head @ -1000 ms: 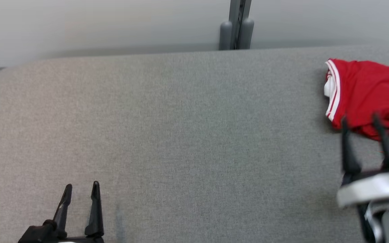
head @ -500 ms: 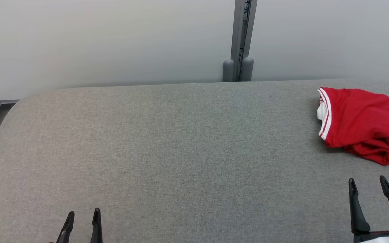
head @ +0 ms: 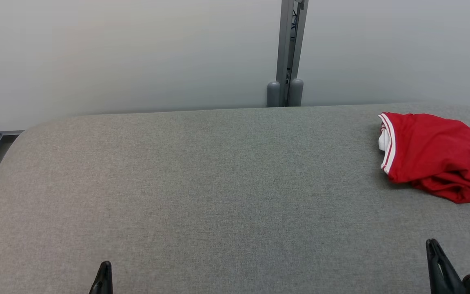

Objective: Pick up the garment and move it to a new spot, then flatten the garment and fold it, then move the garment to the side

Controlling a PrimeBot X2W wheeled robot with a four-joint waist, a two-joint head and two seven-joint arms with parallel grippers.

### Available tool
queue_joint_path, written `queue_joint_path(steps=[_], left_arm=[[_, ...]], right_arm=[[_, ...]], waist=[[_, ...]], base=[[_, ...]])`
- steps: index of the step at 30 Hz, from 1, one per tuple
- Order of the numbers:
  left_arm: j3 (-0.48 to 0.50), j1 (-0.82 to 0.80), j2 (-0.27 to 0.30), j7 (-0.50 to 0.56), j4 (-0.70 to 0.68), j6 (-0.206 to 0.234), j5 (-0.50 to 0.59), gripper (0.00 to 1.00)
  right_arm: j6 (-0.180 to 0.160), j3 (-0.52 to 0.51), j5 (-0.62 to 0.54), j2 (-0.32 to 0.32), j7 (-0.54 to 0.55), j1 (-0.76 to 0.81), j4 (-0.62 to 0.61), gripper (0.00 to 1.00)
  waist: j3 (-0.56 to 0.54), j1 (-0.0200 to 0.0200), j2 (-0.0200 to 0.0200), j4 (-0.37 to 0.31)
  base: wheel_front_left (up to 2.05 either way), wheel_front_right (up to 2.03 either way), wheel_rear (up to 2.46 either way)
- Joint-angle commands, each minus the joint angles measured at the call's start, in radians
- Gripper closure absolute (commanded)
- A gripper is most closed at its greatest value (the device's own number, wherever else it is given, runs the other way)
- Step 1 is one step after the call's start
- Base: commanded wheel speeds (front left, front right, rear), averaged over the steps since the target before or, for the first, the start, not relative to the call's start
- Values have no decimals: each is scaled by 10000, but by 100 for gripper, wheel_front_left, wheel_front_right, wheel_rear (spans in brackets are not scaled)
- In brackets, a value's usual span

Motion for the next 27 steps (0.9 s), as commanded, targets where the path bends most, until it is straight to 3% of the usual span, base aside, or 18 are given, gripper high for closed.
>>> queue_joint_path(steps=[1, 27], left_arm=[[38, -94, 24, 80, -49, -14, -289, 100], [331, -1138, 68, 1215, 161, -208, -4293, 100]], right_arm=[[0, -59, 339, -44, 114, -149, -2, 100], [0, 2, 5386, -105, 1219, -992, 327, 100]], waist=[[5, 0, 0, -1], [83, 0, 0, -24]], base=[[0, 0, 0], [0, 0, 0]])
